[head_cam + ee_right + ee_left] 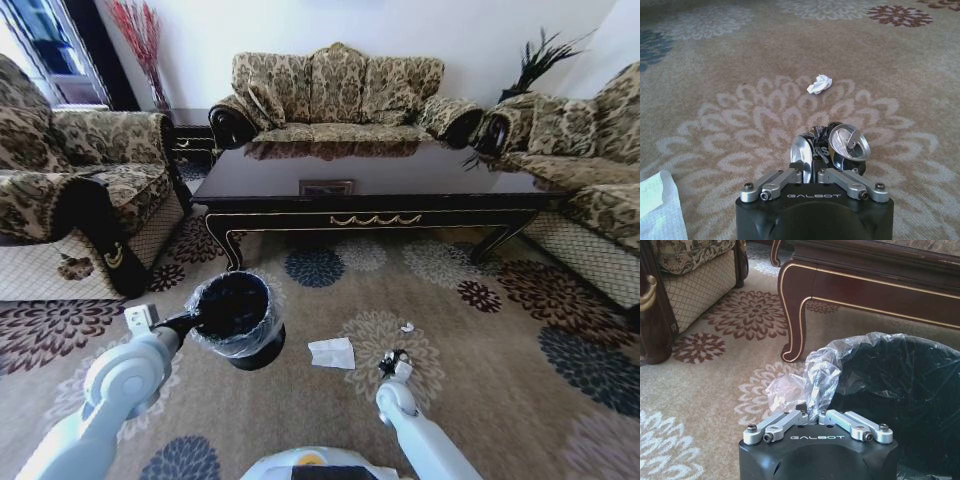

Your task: Move to the front of the table and pick up the trash from the floor, then place it into the trash bin.

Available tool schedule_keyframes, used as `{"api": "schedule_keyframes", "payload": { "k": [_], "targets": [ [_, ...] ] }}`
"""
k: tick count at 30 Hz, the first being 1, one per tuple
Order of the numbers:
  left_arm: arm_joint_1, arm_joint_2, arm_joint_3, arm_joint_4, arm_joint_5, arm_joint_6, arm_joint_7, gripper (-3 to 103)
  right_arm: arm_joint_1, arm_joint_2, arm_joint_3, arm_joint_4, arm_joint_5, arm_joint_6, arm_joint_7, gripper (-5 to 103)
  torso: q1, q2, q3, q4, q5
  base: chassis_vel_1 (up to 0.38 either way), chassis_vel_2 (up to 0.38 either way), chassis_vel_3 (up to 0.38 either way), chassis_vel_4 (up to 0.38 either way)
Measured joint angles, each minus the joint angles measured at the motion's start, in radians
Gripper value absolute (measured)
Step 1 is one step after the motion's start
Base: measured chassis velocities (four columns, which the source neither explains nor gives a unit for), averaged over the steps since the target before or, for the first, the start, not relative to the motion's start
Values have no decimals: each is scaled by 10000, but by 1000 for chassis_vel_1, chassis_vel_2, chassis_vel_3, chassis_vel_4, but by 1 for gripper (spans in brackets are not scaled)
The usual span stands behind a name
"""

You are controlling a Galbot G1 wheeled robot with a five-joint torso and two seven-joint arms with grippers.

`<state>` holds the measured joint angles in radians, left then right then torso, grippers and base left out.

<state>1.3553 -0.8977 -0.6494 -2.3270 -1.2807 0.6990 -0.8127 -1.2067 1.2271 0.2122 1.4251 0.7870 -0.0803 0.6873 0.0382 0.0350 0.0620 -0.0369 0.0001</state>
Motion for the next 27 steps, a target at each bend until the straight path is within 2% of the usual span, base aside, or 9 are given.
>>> {"api": "schedule_keyframes", "payload": {
  "k": [8, 12, 14, 15, 18, 19, 22, 23, 27],
  "targets": [
    [26, 17, -18, -19, 11, -11, 12, 4, -689, -382, 115, 1209, -69, 2, 120, 9, 0, 0, 0, 1, 3, 0, 0, 0, 0],
    [55, -82, 184, -54, 102, -11, 15, 4, -1234, -993, 328, 2676, -73, 68, 120, 9, 0, 0, 0, 0, 1, 0, 0, 0, 0],
    [88, -215, 417, -103, 236, -11, 23, 4, -1713, -1600, 525, 3953, -181, 227, -86, 9, 0, 0, 0, 0, -2, 0, 0, 0, 0],
    [88, -215, 417, -103, 236, -11, 23, 4, -1713, -1600, 525, 3953, -181, 227, -86, 9, 0, 0, 0, 0, -2, 0, 0, 0, 0],
    [172, -476, 765, -165, 477, -11, 43, 4, -2215, -2165, 669, 5430, -725, 839, -725, 9, 0, 0, -1, -2, -1, 0, 0, 0, 0],
    [172, -476, 765, -165, 477, -11, 43, 4, -2215, -2165, 669, 5430, -725, 839, -725, 9, 0, 0, -1, -2, -1, 0, 0, 0, 0],
    [349, -659, 982, -230, 669, -11, 68, 4, -2377, -2499, 688, 6700, -1392, 1648, -1651, 9, 0, 0, -1, 1, -1, 0, 0, 0, 0],
    [349, -659, 982, -230, 669, -11, 68, 4, -2377, -2499, 688, 6700, -1392, 1648, -1651, 9, 0, 0, -1, 1, -1, 0, 0, 0, 0],
    [611, -684, 1208, -392, 1022, -11, 206, 4, -2291, -2809, 450, 7467, -2029, 2888, -3230, 9, 0, 1, 0, 1, -1, 0, 0, 0, 0]
  ]
}}
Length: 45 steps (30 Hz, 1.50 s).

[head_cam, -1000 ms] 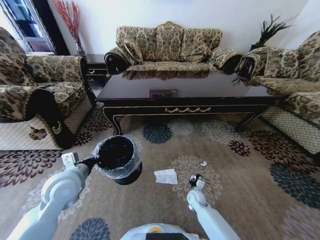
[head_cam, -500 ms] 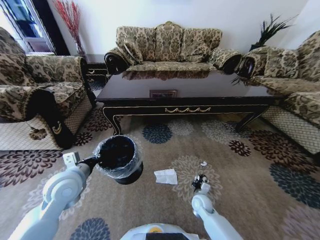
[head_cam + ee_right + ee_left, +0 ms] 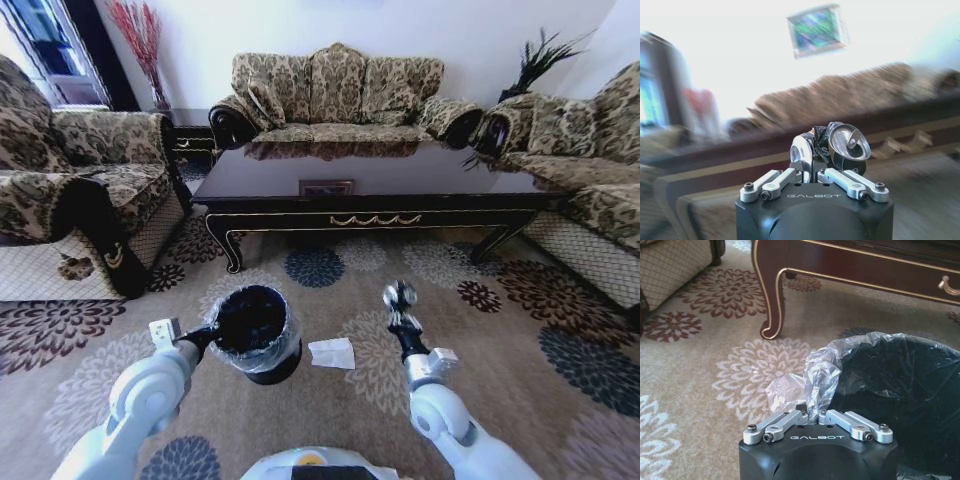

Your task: Move to the front of the table and pick up the trash from the floor, then place it into the trash bin.

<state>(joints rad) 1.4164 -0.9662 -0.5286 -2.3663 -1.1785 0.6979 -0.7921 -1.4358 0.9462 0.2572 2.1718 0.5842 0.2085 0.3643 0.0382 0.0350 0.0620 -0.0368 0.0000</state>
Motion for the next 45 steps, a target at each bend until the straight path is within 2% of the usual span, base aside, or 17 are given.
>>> {"api": "schedule_keyframes", "payload": {
  "k": [1, 4, 5, 9, 12, 14, 20, 23, 25, 27, 35, 45],
  "targets": [
    [0, 0, 0, 0, 0, 0, 0, 4, 0, 0, 0, 0, 0, 0, 0, 9, 0, 0, 0, 0, 0, 0, 0, 0, 0],
    [114, -53, 165, -151, 193, 4, 102, 4, 126, -123, -300, 191, -200, 972, -1475, 9, 0, 0, 0, 0, 0, 0, 0, 0, 0],
    [114, -53, 165, -151, 193, 4, 102, 4, 126, -123, -300, 191, -200, 972, -1475, 9, 0, 0, 0, 0, 0, 0, 0, 0, 0],
    [144, -112, 245, -145, 309, 14, 145, 4, 103, -180, -538, 434, -207, 1459, -2468, 9, 0, -1, 0, 0, 1, 0, 0, 0, 0],
    [130, -139, 296, -87, 369, 15, 195, 4, 52, -254, -697, 639, -225, 1536, -2715, 9, 0, 0, 0, -1, 0, 0, 0, 0, 0],
    [49, -180, 389, -19, 416, 16, 229, 4, 38, -450, -911, 804, -518, 1627, -3100, 9, 0, -1, 0, -1, 0, 0, 0, 0, 0],
    [-92, -235, 569, 28, 456, 16, 266, 4, 232, -963, -1336, 726, -1192, 1809, -3456, 9, 0, 0, 0, -2, 1, 0, 0, 0, 0],
    [-174, -252, 833, 69, 585, 16, 308, 4, 550, -1590, -1830, 511, -1977, 2027, -3867, 9, 0, 0, 0, -1, 0, 0, 0, 0, 0],
    [-190, -252, 888, 79, 613, 16, 316, 4, 589, -1658, -1896, 482, -2096, 2054, -3931, 9, 0, 0, 0, 0, 0, 0, 0, 0, 0],
    [-288, -251, 1078, 137, 674, 17, 348, 4, 777, -1867, -2262, 293, -2665, 2111, -4130, 9, 0, 0, 1, -1, 0, 0, 0, 0, 0],
    [-535, -358, 1419, 325, 769, 24, 411, 4, 1054, -1628, -3083, -575, -3718, 2223, -4206, 9, 1, 0, 0, -3, 2, 0, 0, 0, 0],
    [-765, -390, 1783, 459, 914, 30, 464, 4, 2273, -1438, -4280, -1326, -3920, 2103, -4153, 9, 0, 0, 1, 0, 0, 0, 0, 0, 0]
  ]
}}
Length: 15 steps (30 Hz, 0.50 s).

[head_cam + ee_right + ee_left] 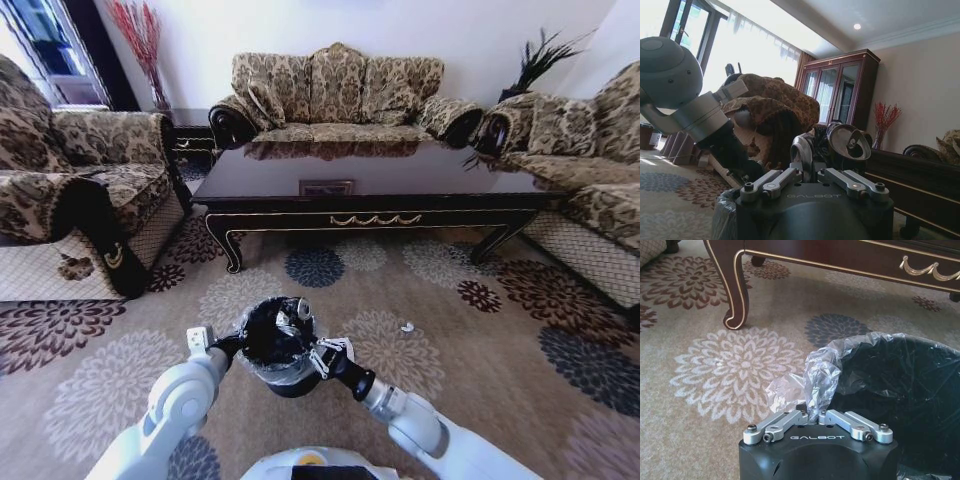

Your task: Move to the front of the table and pick up the trash from the floor, then place it into the trash bin.

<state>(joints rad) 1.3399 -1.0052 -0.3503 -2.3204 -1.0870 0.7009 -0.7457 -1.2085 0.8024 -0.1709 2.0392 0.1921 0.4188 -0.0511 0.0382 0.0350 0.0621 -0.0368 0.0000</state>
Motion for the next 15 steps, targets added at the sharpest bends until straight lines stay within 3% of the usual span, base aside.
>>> {"api": "schedule_keyframes", "payload": {
  "k": [8, 10, 11, 13, 15],
  "targets": [
    [-80, 82, -33, -2, -96, 0, 10, 4, 46, 85, -114, -387, -225, 0, 55, 6, 0, 0, 0, -1, 0, 0, 0, 0, 0],
    [-81, 84, -34, -2, -99, 0, 11, 4, 4, 95, -106, -405, -243, 1, 129, 9, 0, 0, 0, -1, 0, 0, 0, 0, 0],
    [-81, 85, -36, -1, -101, 0, 12, 4, -63, 96, -73, -391, -239, 1, 185, 19, 0, 0, 0, -1, 0, 0, 0, 0, 0],
    [-81, 86, -39, -1, -101, 0, 12, 4, -86, 96, -52, -377, -238, 1, 193, 19, 0, 0, 0, -1, 0, 0, 0, 0, 0],
    [-80, 89, -45, 1, -100, 0, 13, 4, -188, 84, 48, -315, -236, 12, 201, 30, 0, 0, 0, -1, 0, 0, 0, 0, 0]
  ]
}}
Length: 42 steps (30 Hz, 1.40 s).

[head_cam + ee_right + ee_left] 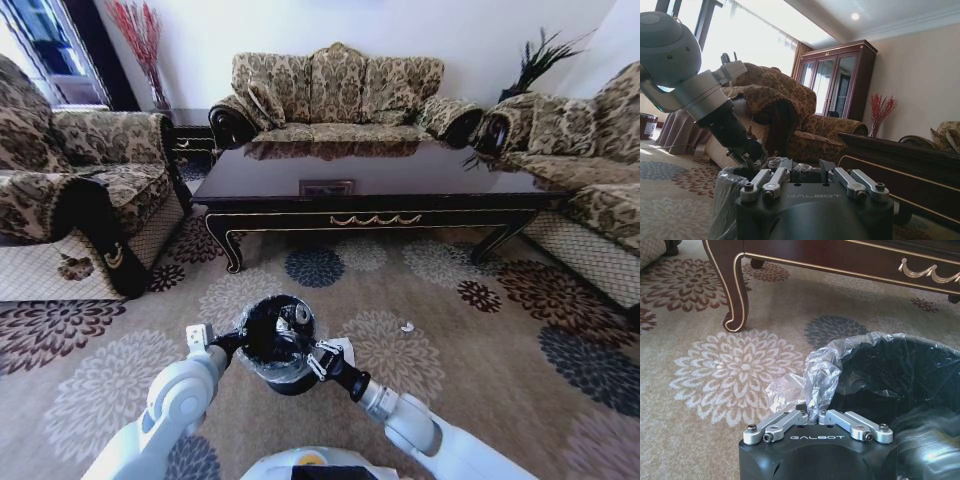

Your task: Move to the front of the table and pick up the trash from the floor, then place it into the trash bin.

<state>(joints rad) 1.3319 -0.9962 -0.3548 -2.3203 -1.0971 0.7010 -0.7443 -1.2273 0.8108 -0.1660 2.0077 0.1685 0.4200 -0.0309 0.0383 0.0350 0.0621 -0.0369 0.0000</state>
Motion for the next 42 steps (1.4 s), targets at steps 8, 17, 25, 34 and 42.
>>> {"api": "schedule_keyframes", "payload": {
  "k": [8, 17, 25, 34, 42],
  "targets": [
    [71, 25, -131, -42, -11, 0, 0, 4, -85, -100, 376, 393, 355, -35, 162, 62, 0, 0, 0, -1, 0, 0, 0, 0, 0],
    [330, 301, -688, -167, -273, -1, -252, 4, 260, -85, 1336, 1087, 2582, -707, 897, 95, 0, 0, 0, 0, -1, 0, 0, 0, 0],
    [546, 588, -1241, -201, -387, -69, -391, 4, 337, 445, 1929, 859, 3787, -2341, 3238, 100, 0, 0, 0, 1, -2, 0, 0, 0, 0],
    [645, 764, -1779, -279, -605, -115, -493, 4, 234, 1441, 2029, -1011, 4530, -3671, 6093, 100, 0, 0, 0, -1, 0, 0, 0, 0, 0],
    [947, 958, -2227, -463, -796, -130, -574, 4, 609, 2671, 2071, -2599, 4988, -4240, 7832, 100, 0, -1, 0, 0, 0, 0, 0, 0, 0]
  ]
}}
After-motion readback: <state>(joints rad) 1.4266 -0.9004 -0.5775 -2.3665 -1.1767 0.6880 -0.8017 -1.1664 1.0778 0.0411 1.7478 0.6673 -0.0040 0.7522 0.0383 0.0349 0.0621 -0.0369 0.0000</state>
